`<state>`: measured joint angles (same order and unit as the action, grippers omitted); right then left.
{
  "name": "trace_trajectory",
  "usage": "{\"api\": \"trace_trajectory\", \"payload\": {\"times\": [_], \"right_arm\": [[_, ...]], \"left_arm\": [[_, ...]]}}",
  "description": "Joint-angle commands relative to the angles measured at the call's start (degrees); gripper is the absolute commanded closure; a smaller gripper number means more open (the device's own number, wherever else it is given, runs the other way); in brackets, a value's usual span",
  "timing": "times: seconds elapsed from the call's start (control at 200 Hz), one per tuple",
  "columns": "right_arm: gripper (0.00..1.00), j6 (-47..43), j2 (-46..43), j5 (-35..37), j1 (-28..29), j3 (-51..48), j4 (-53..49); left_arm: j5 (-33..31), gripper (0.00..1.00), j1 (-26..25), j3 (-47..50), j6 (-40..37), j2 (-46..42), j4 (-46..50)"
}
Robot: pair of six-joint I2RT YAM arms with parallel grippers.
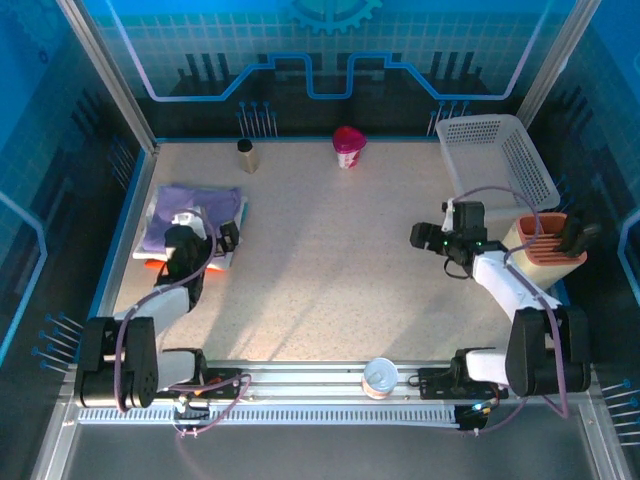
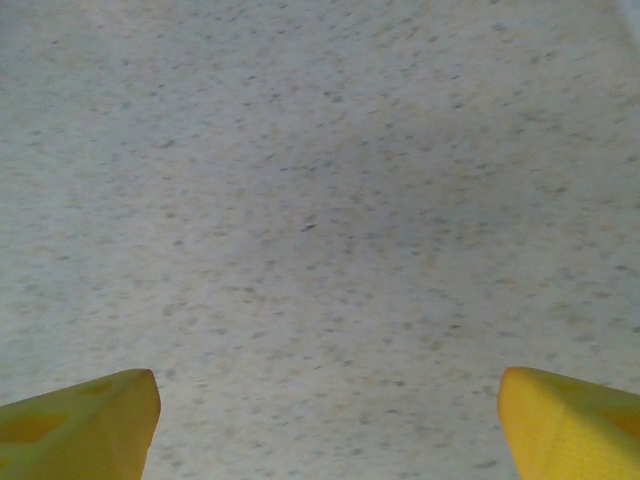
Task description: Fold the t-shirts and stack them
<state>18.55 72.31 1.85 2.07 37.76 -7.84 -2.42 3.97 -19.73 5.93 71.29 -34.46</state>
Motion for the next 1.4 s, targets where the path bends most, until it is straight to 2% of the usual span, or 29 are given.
{"api": "trace_trajectory", "payload": {"times": [0.0, 0.13, 0.2, 0.27, 0.29, 0.44, 0.565, 0.705, 0.766, 0.826, 0.891, 1.396], "right_arm": [[0.02, -5.0, -3.3, 7.2, 0.1, -3.5, 10.9], [0.00, -12.1, -4.9, 11.4, 2.6, -9.9, 21.9], [0.00, -14.6, -4.5, 11.4, 3.8, -12.9, 27.0], [0.00, -14.5, -2.4, 12.9, 3.9, -14.4, 30.5], [0.00, -14.0, -2.2, 13.5, 4.1, -13.7, 28.7], [0.00, -16.2, -0.2, 10.1, 4.2, -16.8, 42.1], [0.00, -17.7, 4.1, 9.4, 3.9, -15.0, 45.7], [0.00, -19.7, 9.8, 5.6, 3.2, -16.1, 55.8], [0.00, -19.1, 13.3, 5.1, 2.6, -16.4, 59.3], [0.00, -18.7, 16.6, 4.5, 2.1, -16.8, 63.7], [0.00, -17.6, 15.7, 6.2, 1.7, -15.5, 59.3], [0.00, -18.7, 16.0, 5.2, 2.2, -15.2, 59.7]], "left_arm": [[-1.9, 0.01, -0.7, 2.2, -1.6, 1.9, -10.0], [-2.5, 0.01, -2.0, 4.2, -2.5, 3.9, -16.3], [-2.7, 0.01, -2.7, 4.3, -3.5, 5.5, -18.6], [-3.6, 0.01, -3.5, 4.4, -3.9, 7.5, -21.1], [-4.0, 0.01, -3.8, 4.4, -4.2, 8.1, -21.5], [-4.6, 0.01, -5.2, 3.1, -6.3, 12.9, -24.0], [-6.1, 0.01, -5.5, 4.2, -6.4, 18.5, -32.2], [-8.0, 0.01, -5.5, 1.7, -5.5, 17.8, -25.8], [-12.0, 0.01, -5.5, -1.3, -3.9, 17.6, -19.9], [-11.9, 0.01, -5.3, -0.9, -3.9, 17.8, -21.1], [-11.9, 0.01, -5.4, -0.9, -3.8, 17.7, -20.7], [-11.9, 0.01, -5.5, -0.8, -3.9, 17.7, -21.0]]}}
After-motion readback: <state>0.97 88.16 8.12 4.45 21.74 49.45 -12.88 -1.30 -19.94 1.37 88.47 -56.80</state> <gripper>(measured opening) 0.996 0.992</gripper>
